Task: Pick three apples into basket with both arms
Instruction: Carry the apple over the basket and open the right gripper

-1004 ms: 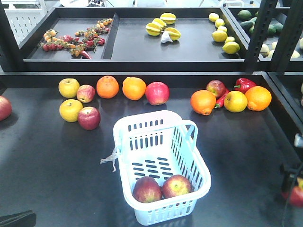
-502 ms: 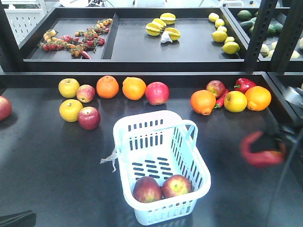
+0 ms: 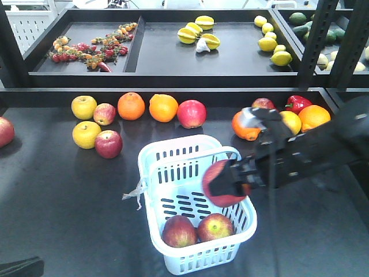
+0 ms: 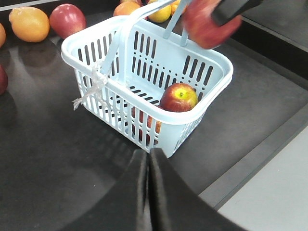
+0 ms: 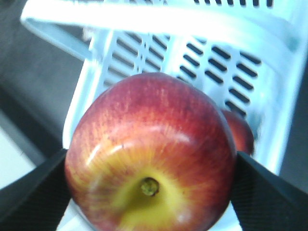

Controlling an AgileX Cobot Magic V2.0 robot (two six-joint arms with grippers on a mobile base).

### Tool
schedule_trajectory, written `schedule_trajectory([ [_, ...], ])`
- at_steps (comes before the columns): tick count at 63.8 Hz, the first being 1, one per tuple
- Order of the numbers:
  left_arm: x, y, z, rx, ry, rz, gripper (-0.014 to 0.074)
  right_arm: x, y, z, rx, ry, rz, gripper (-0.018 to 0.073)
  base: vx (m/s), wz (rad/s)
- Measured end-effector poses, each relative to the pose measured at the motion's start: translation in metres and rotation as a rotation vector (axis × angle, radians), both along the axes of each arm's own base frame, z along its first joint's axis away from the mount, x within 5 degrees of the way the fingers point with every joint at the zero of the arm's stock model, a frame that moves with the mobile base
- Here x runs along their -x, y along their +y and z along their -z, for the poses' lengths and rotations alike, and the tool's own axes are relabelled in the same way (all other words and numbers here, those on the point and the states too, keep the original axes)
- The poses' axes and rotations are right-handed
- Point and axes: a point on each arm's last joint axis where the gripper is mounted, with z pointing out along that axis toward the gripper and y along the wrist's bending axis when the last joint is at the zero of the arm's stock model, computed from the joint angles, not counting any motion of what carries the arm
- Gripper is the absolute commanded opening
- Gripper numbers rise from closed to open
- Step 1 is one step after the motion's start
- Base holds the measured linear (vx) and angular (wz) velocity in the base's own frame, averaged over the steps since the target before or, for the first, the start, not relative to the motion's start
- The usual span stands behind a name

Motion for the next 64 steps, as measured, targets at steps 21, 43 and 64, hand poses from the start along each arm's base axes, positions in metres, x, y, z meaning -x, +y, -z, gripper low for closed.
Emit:
schedule_trajectory([
  [21, 0.0, 0.0, 0.0, 0.0, 0.0, 0.0, -0.0008, -0.014, 0.018, 0.05, 0.022, 0.123, -0.002, 0.0363, 0.0, 0.0],
  [43, 0.0, 0.0, 0.0, 0.0, 0.0, 0.0, -0.0008, -0.016, 0.021, 0.052, -0.013, 0.126, 0.006, 0.0727, 0.0, 0.0],
  [64, 0.0, 0.0, 0.0, 0.0, 0.0, 0.0, -0.0008, -0.014, 0.022, 0.051, -0.026, 0.14, 0.001, 0.0585, 0.0, 0.0],
])
